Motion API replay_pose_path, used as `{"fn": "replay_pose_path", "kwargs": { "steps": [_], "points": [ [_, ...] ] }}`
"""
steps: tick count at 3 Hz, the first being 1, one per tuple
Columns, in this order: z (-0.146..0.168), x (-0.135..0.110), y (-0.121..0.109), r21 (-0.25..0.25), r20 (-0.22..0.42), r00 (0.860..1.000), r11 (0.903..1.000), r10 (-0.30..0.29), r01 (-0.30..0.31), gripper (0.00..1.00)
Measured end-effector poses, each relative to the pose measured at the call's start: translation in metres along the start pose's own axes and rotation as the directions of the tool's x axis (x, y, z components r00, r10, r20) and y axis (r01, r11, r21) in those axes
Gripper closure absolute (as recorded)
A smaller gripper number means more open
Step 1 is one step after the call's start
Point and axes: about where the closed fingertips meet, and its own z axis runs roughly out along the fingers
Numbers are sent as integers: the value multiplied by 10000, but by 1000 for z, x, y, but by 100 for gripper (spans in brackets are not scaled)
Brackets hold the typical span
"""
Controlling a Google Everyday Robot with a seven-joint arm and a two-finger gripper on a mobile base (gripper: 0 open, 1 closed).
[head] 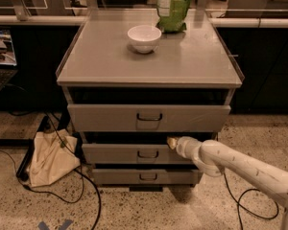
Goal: Open middle drawer
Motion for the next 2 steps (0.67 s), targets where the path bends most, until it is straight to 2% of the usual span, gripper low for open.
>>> {"fn": "replay_pose_path", "kwargs": {
  "steps": [1, 2],
  "points": [
    [-8, 13, 7, -245, -508, 9987, 9997, 48, -60, 100],
    [-9, 11, 7, -245, -508, 9987, 9997, 48, -60, 100]
  ]
}}
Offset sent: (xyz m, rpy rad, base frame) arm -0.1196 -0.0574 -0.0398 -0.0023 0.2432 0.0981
